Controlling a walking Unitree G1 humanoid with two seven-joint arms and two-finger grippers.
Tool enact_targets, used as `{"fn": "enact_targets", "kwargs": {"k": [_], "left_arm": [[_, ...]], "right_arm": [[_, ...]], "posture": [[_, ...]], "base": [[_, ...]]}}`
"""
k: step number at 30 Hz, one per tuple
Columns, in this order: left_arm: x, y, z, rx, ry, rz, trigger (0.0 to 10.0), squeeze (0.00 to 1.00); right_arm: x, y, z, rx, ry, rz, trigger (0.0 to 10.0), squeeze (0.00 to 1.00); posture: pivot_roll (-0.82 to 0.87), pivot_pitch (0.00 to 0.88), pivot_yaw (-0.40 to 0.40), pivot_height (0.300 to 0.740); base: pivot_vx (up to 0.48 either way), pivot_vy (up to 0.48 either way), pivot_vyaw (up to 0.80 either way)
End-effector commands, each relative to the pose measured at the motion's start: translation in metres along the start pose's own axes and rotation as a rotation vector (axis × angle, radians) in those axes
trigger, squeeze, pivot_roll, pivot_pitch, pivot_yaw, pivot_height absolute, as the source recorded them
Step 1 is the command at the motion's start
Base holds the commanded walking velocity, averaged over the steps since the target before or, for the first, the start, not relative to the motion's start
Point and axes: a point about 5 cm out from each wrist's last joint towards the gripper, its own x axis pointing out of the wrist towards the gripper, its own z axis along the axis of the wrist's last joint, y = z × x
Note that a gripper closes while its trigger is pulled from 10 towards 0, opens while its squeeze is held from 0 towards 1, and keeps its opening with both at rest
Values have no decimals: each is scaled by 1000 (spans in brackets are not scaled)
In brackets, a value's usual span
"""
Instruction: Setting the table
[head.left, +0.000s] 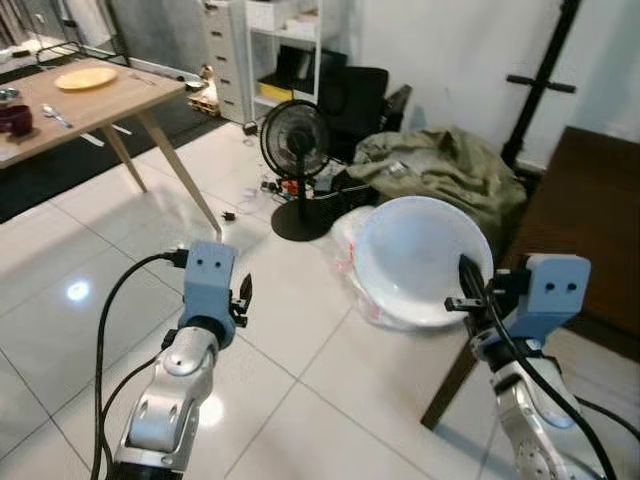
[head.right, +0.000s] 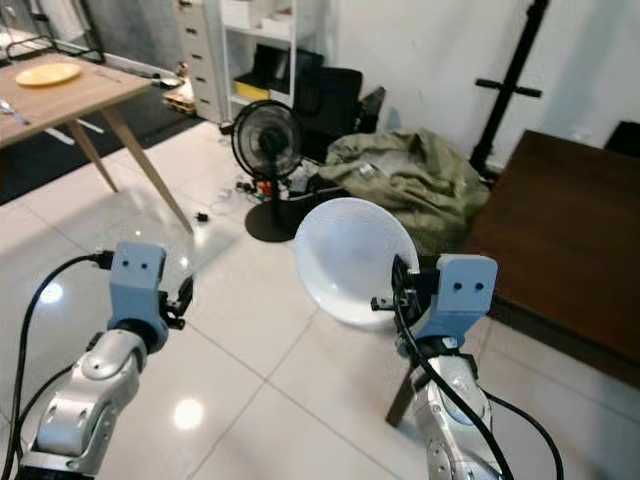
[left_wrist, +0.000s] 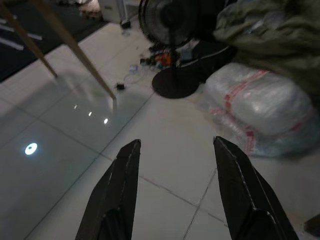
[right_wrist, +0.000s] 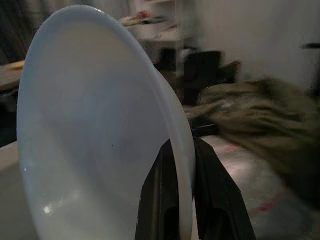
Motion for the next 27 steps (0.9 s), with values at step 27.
{"fn": "enact_targets", "kwargs": {"k": [27], "left_arm": [[-4,0,-1,21,-4,16,10000,0]], "right_arm": [[8,-1,3,81,-36,-28,10000,0]], "posture": [[9,106,122,740]], "base": [[424,0,225]]}}
